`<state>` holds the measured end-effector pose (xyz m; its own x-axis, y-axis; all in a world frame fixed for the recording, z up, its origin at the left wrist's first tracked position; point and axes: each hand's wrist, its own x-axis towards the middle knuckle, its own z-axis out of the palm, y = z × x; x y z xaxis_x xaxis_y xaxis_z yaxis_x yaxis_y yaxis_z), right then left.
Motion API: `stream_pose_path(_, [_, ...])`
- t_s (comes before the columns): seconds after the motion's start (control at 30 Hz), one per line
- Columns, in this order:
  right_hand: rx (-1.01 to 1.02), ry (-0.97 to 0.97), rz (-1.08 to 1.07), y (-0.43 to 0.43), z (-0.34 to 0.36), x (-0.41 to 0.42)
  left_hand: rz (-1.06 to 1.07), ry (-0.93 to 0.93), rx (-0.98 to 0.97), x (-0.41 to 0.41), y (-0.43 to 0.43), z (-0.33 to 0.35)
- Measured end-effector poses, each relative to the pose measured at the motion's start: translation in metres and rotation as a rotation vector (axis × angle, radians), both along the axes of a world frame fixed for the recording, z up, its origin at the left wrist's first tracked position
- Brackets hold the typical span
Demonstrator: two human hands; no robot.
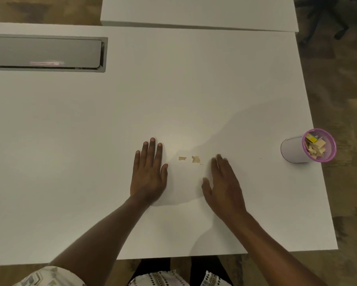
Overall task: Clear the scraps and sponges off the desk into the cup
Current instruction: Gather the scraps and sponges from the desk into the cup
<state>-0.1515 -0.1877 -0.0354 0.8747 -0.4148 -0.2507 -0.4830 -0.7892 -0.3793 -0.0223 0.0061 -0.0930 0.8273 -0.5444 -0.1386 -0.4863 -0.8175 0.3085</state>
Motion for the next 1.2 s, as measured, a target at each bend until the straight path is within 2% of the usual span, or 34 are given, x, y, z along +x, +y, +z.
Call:
stream_pose_path(0.13, [-0.140, 0.228, 0.081, 0.024, -0.011, -0.028, 0.000, 0.008, -0.005, 0.000, 0.000, 0.000])
stream_pose_path(0.3, [-0.160, 0.259, 0.076, 0.042, -0.020, 0.005, -0.007, -0.008, 0.001, 0.000, 0.000, -0.001])
stream_pose_path(0.47, [-0.171, 0.212, 0.197, 0.033, -0.021, 0.018, -0.010, -0.014, 0.003, 0.000, 0.000, -0.001])
stream_pose_path(0.77, [-0.172, 0.212, 0.127, 0.026, -0.022, 0.014, -0.011, -0.013, -0.005, 0.000, -0.001, 0.000])
stream_pose_path(0.97, [-0.114, 0.086, 0.183, 0.032, -0.025, 0.043, -0.014, -0.022, 0.014, 0.001, 0.000, -0.001])
stream_pose_path(1.13, [0.000, -0.077, 0.002, 0.026, -0.014, 0.057, -0.012, -0.016, 0.013, 0.001, -0.001, -0.001])
stream_pose_path(1.2, [0.030, -0.080, -0.040, 0.026, -0.010, 0.069, -0.010, -0.014, 0.013, 0.001, -0.001, -0.001])
